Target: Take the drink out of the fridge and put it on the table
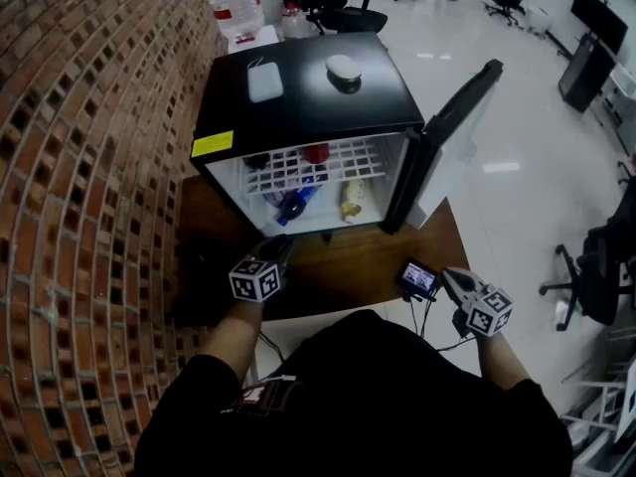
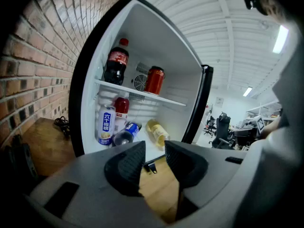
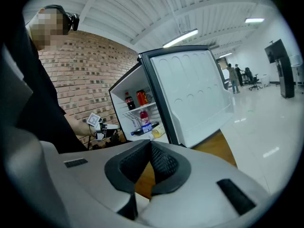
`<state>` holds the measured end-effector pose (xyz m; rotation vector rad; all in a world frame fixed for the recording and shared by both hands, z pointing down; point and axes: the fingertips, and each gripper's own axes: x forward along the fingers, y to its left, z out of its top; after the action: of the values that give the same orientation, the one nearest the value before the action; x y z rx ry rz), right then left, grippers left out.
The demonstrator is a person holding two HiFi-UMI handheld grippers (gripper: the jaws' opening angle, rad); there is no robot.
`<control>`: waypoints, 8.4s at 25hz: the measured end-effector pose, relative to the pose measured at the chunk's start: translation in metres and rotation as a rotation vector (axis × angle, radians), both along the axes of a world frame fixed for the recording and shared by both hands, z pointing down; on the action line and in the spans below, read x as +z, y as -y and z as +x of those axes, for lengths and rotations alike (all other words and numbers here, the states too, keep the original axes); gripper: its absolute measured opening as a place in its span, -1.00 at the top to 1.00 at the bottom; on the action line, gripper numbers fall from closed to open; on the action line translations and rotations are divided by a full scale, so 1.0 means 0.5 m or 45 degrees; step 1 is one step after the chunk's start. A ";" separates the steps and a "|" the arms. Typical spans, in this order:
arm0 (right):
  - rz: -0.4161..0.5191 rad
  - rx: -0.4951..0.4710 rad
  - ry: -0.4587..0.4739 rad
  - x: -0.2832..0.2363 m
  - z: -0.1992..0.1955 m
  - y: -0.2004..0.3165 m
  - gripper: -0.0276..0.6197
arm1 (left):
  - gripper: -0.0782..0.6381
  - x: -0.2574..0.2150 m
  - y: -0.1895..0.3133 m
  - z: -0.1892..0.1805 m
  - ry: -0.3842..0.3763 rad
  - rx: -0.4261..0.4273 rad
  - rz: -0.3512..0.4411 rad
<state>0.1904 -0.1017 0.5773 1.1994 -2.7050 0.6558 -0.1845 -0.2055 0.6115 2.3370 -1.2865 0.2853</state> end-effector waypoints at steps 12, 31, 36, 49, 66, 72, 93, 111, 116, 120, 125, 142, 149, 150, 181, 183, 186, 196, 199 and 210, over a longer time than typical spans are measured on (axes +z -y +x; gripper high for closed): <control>-0.058 0.121 -0.061 -0.004 0.107 -0.068 0.86 | -0.25 0.143 0.295 0.028 0.629 -0.031 -0.185; -0.099 0.134 -0.104 -0.001 0.115 -0.074 0.86 | -0.07 0.246 0.303 0.058 0.847 0.324 -0.245; -0.098 0.032 -0.090 0.014 0.066 -0.055 0.86 | -0.06 0.227 0.225 0.071 1.107 0.591 -0.268; -0.058 -0.220 -0.006 0.038 -0.062 -0.013 0.86 | -0.07 0.089 -0.053 0.010 2.295 1.473 -0.080; -0.044 -0.164 -0.024 0.054 -0.037 0.001 0.86 | -0.27 0.179 -0.117 0.088 2.229 1.340 -0.038; -0.038 -0.178 -0.043 0.047 -0.048 0.017 0.86 | -0.43 0.147 -0.103 0.078 2.072 1.146 0.044; -0.062 -0.192 -0.081 0.042 -0.058 0.010 0.86 | -0.51 0.247 -0.161 -0.171 1.256 0.483 -0.431; -0.085 -0.104 -0.139 0.031 -0.021 -0.028 0.86 | 0.39 0.380 -0.243 -0.217 1.132 1.039 -0.850; -0.074 -0.160 -0.113 0.036 -0.051 -0.016 0.86 | 0.39 0.228 -0.169 -0.214 1.460 0.994 -0.616; -0.057 -0.190 -0.090 0.035 -0.068 -0.007 0.86 | 0.41 0.071 -0.131 -0.076 1.569 1.035 -0.350; -0.062 -0.188 -0.086 0.041 -0.057 -0.010 0.86 | 0.78 0.029 -0.104 0.068 1.649 1.126 -0.131; -0.240 0.042 -0.070 0.092 0.083 -0.158 0.85 | 0.02 0.329 -0.017 0.502 1.417 1.149 0.084; -0.143 0.237 -0.045 0.033 0.208 -0.163 0.85 | -0.12 0.406 0.049 0.522 1.495 1.277 -0.252; -0.127 0.239 -0.046 0.026 0.209 -0.151 0.85 | -0.12 0.406 0.043 0.519 1.510 1.295 -0.277; -0.064 -0.035 -0.019 0.000 0.012 -0.018 0.85 | -0.12 0.048 -0.049 0.165 0.200 0.505 0.329; -0.067 -0.056 -0.026 0.003 0.000 -0.017 0.85 | -0.12 0.052 -0.060 0.165 0.242 0.524 0.320; -0.062 -0.088 -0.029 0.002 -0.020 -0.015 0.85 | -0.17 0.065 -0.061 0.164 0.297 0.550 0.295; -0.021 -0.126 0.064 -0.019 -0.050 0.018 0.89 | 0.04 -0.013 -0.194 -0.088 -0.203 0.038 0.163; 0.024 -0.142 0.126 -0.045 -0.065 0.031 0.90 | 0.74 -0.020 -0.271 -0.149 -0.319 -0.100 0.098; 0.097 -0.175 0.059 -0.067 -0.089 0.030 0.90 | 0.74 -0.065 -0.269 -0.158 -0.311 -0.088 0.190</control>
<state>0.1459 -0.1164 0.5436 1.0138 -2.8434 0.5741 -0.2633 -0.0711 0.5790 2.3551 -1.3014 -0.1193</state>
